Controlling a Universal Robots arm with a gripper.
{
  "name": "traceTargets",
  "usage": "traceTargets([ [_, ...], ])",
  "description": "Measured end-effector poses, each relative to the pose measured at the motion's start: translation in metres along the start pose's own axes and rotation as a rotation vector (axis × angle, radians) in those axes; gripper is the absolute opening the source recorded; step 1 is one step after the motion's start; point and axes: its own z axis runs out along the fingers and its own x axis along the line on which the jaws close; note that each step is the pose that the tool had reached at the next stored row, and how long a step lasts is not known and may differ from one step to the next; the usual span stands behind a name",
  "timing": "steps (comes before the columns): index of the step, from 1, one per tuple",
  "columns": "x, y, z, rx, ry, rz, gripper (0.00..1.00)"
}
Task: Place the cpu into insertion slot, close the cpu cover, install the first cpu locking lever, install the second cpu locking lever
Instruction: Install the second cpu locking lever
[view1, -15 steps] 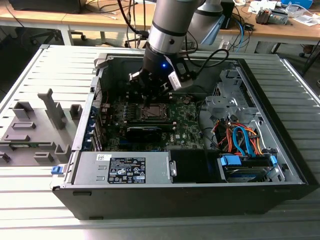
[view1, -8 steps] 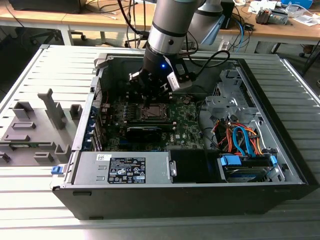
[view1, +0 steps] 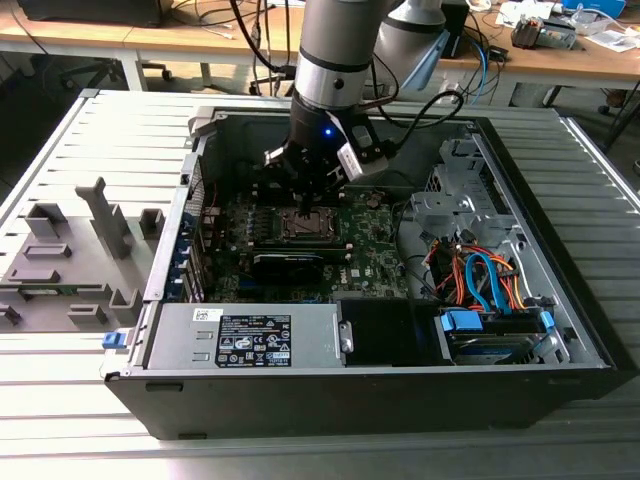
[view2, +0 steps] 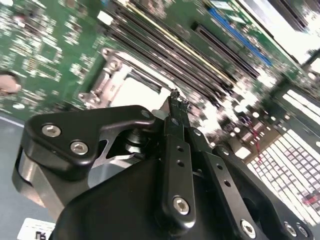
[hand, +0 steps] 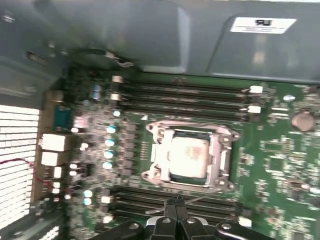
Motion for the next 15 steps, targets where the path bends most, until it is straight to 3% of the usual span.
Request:
traceTargets([
  [1,0.0001,0.0,0.0,0.0017,-0.0159,0.0,0.11],
  [2,0.0002,0.0,0.0003,0.0037,-0.0397,0.001,0.11],
  [10,0.0003,-0.0011,0.0012,0.0048,-0.0393,0.023,0.11],
  [15,-0.0007,-0.0046,0.0096,0.0029,-0.0389,0.048,0.11],
])
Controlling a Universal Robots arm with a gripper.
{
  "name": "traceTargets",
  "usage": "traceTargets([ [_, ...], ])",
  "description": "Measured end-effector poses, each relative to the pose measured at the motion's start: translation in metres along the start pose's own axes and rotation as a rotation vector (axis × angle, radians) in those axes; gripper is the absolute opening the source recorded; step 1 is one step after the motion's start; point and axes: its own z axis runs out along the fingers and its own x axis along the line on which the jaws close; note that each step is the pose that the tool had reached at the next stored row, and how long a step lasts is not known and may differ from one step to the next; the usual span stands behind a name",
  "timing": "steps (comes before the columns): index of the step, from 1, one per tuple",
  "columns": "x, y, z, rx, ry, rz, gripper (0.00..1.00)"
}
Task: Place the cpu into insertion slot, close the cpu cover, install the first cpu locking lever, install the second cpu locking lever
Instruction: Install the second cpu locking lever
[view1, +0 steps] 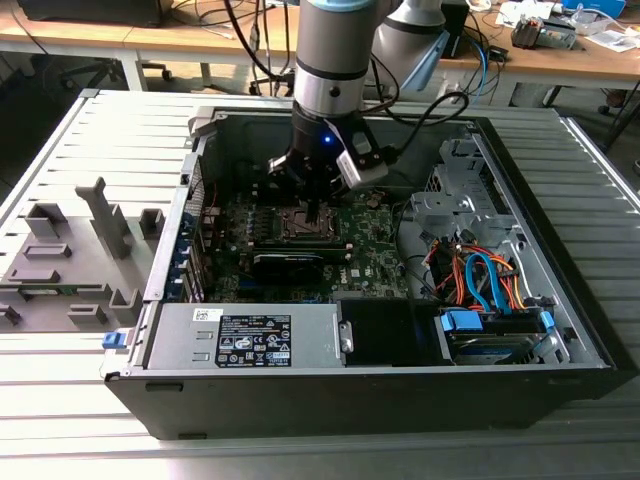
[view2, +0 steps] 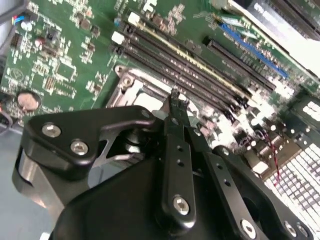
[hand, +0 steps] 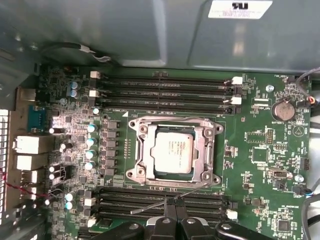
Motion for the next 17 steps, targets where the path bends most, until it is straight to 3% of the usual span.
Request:
traceTargets([
  [4,-0.0006,-0.0012,0.0096,0.001,0.0002,0.0,0.11],
  [9,-0.0003,-0.0066,0.0137,0.0042,0.0002,0.001,0.11],
  [12,-0.0008,-0.007,0.0223,0.0045,0.0003,0.001,0.11],
  [16,-0.0007,-0.0072,0.0265,0.0045,0.0004,0.001,0.11],
  [17,0.0065,-0.007,0.0278,0.0017,0.0002,0.0,0.11],
])
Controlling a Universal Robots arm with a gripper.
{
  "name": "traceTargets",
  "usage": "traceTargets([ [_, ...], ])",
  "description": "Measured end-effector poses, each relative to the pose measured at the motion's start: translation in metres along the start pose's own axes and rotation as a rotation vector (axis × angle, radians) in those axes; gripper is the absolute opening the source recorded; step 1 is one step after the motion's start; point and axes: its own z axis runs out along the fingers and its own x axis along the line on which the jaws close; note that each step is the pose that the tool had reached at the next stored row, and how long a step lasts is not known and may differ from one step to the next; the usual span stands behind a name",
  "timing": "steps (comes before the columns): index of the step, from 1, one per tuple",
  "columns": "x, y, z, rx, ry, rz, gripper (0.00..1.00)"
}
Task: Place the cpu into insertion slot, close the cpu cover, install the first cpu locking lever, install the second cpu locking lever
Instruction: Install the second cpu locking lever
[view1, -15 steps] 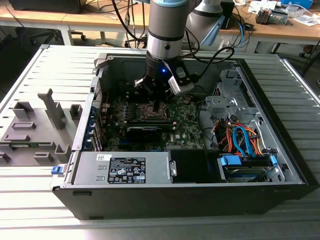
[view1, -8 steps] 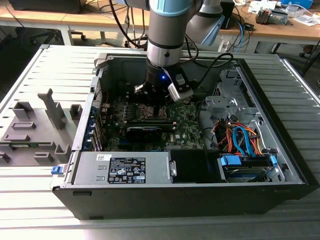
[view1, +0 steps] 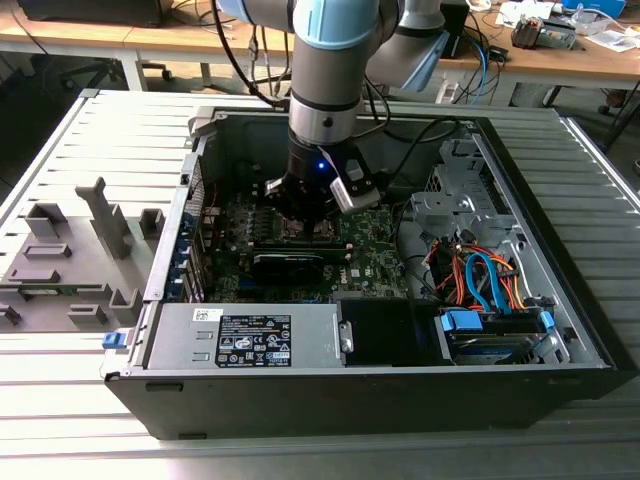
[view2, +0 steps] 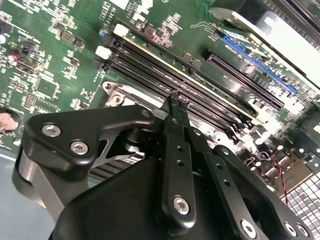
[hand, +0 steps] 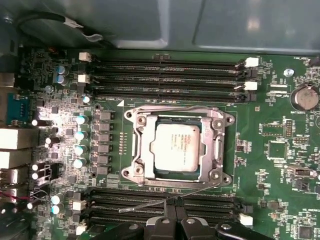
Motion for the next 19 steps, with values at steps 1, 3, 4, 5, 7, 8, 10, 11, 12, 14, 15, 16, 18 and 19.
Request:
traceTargets([
  [1,0.0022,0.0001,0.0003,-0.0009,-0.0001,0.0,0.11],
  [3,0.0068,0.0002,0.0013,-0.0016,0.0,0.0,0.11],
  [4,0.0084,-0.0003,0.0019,-0.0017,0.0,0.0,0.11],
  [5,0.0103,-0.0014,0.0026,-0.0018,-0.0001,0.0,0.11],
  [7,0.0131,-0.0028,0.0037,-0.0018,-0.0001,0.0,0.11],
  [8,0.0144,-0.003,0.004,-0.0019,-0.0001,0.0,0.11],
  [10,0.0198,-0.0032,0.0048,-0.0039,-0.0002,-0.001,0.11],
  [11,0.0214,-0.0032,0.0049,-0.0049,-0.0002,-0.001,0.11],
  [12,0.0228,-0.0033,0.0051,-0.0057,-0.0003,-0.001,0.11],
  [14,0.0268,-0.0031,0.0056,-0.0077,-0.0006,-0.002,0.11],
  [15,0.0276,-0.0031,0.0056,-0.0078,-0.0005,-0.002,0.11],
  [16,0.0287,-0.0029,0.0058,-0.0078,-0.0005,-0.004,0.11],
  [18,0.0307,-0.0027,0.0061,-0.0077,-0.0006,-0.005,0.11],
  [19,0.0317,-0.0026,0.0063,-0.0076,-0.0006,-0.006,0.11],
])
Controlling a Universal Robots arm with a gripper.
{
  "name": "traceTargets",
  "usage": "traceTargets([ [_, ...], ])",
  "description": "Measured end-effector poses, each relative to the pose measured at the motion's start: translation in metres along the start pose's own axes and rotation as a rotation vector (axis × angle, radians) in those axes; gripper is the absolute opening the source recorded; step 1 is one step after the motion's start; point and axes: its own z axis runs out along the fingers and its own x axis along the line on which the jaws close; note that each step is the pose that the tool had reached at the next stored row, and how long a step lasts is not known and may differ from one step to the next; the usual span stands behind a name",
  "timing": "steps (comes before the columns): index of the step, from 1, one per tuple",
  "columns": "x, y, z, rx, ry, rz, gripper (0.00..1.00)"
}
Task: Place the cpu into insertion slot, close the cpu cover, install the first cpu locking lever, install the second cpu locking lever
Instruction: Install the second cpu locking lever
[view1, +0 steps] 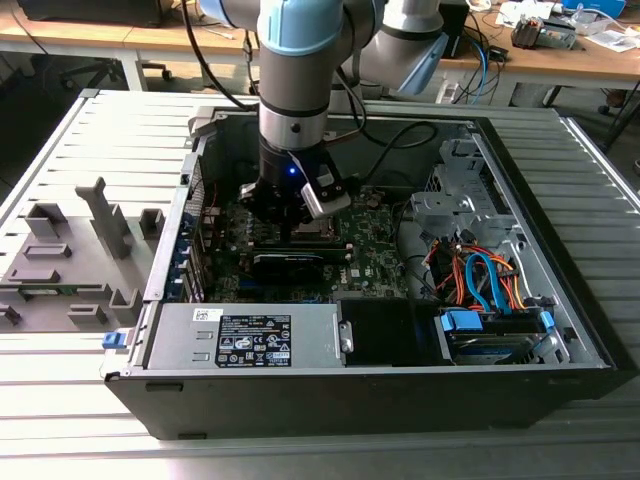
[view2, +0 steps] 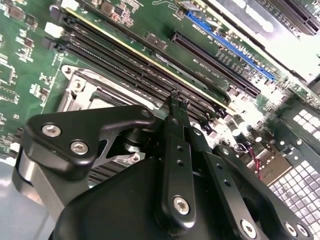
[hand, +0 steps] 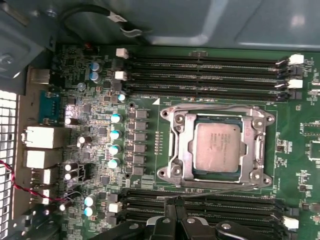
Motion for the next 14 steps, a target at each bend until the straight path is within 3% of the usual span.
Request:
traceTargets([
  [14,0.0084,0.0032,0.0032,0.0,-0.0001,-0.01,0.11],
])
